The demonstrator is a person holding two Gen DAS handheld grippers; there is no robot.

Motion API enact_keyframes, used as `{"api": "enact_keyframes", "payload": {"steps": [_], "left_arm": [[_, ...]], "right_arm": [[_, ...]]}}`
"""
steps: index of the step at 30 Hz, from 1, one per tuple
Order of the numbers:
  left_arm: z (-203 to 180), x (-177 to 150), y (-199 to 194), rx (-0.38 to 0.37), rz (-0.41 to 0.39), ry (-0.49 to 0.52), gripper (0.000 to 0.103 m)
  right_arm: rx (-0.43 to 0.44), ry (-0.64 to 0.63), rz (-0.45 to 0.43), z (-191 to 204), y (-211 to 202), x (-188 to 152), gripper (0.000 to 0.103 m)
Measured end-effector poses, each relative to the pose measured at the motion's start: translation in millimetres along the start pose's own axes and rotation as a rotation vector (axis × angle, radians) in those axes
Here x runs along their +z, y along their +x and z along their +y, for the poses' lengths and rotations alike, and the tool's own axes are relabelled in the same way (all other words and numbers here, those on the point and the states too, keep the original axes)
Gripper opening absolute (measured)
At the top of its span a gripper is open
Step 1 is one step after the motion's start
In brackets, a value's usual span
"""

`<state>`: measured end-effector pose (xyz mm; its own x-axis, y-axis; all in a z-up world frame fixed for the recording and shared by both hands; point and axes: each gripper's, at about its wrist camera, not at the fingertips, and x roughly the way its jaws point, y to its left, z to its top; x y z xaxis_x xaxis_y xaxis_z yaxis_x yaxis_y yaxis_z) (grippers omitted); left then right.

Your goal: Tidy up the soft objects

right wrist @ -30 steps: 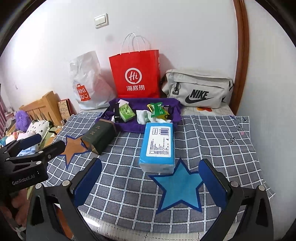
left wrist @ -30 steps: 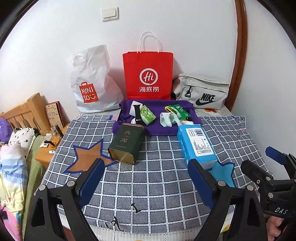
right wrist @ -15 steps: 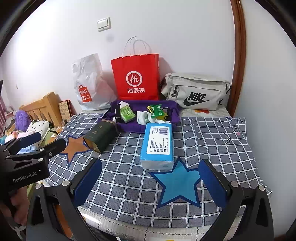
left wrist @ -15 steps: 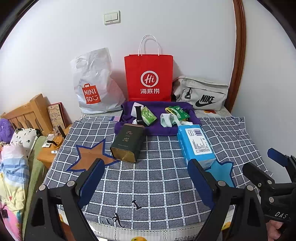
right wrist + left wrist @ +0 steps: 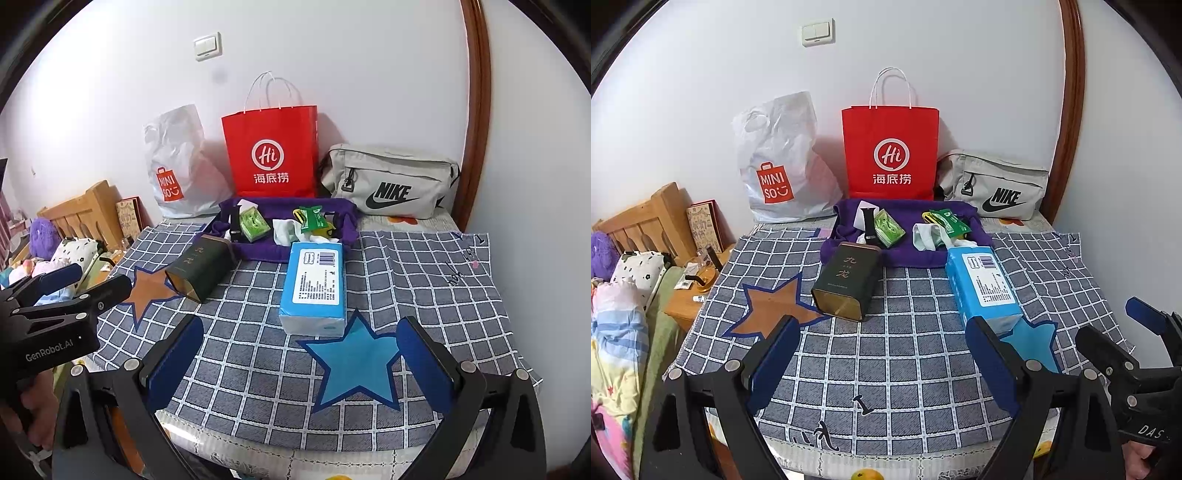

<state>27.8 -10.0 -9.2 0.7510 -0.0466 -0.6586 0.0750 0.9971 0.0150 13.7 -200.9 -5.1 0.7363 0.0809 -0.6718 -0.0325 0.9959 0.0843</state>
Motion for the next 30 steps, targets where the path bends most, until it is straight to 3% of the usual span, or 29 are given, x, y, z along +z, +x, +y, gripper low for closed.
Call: {"api": "enact_keyframes", "payload": {"steps": [30], "left_arm": [[-0.1,-0.2,-0.1,-0.001,0.000,-0.002,0.091]], "right_arm": [[0.006,-0.012,-0.007,2.3,-3.8,0.5,0.103]]}}
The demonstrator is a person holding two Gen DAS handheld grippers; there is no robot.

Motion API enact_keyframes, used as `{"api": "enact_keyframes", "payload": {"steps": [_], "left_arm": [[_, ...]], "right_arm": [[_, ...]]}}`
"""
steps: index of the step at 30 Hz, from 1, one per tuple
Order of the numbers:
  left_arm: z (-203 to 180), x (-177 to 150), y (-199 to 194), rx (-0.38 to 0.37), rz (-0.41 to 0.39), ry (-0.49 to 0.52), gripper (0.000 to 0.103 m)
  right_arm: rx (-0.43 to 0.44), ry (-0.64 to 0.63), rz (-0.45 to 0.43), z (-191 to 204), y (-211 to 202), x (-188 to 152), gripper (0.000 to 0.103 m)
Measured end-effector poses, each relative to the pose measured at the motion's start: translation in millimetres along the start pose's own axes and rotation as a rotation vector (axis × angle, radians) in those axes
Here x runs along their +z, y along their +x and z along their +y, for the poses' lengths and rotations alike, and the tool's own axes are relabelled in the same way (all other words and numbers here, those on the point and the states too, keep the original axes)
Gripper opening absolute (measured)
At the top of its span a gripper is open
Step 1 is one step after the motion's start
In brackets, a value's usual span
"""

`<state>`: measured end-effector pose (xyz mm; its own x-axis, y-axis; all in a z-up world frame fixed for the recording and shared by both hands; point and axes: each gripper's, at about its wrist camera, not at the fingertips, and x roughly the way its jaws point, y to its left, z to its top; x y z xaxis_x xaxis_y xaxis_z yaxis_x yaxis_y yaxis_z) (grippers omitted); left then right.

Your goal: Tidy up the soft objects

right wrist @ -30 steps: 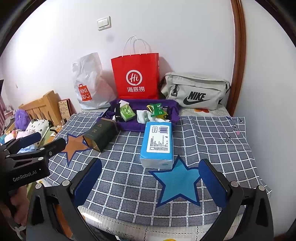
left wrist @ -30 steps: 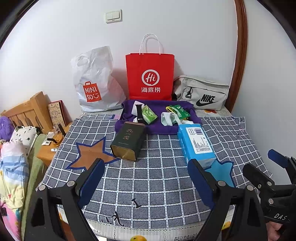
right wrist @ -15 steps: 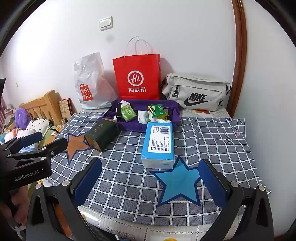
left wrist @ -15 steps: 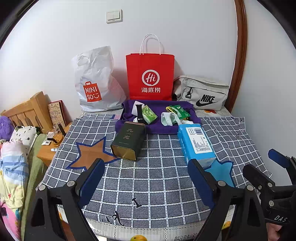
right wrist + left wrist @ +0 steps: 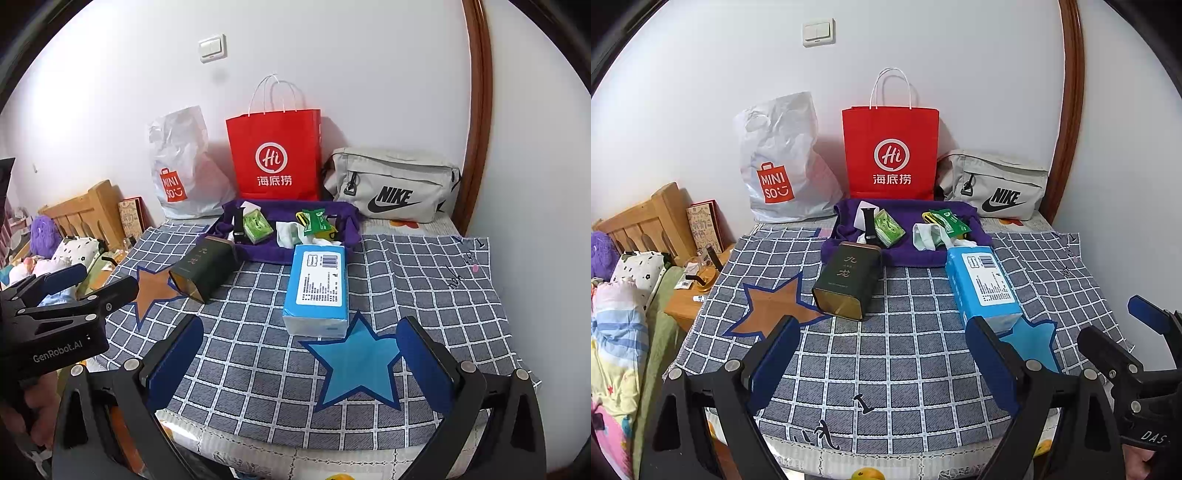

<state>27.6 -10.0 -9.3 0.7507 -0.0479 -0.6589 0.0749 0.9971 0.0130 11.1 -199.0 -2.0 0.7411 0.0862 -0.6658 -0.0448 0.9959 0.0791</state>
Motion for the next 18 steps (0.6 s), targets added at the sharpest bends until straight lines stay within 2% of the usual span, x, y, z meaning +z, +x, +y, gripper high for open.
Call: {"api": "enact_keyframes", "payload": {"steps": [11,18], "left_arm": [[0.7,-0.1,0.0,0.001,-0.005,-0.004,0.091],[1.1,6.3,11.0,0.008,-0.001,0.005,0.091]], "right_arm": [[0.005,-0.012,-0.007,2.2,-3.0,4.1,0.103],[0.019,-0.014,0.001,4.1,8.9,11.7,0.103]]}}
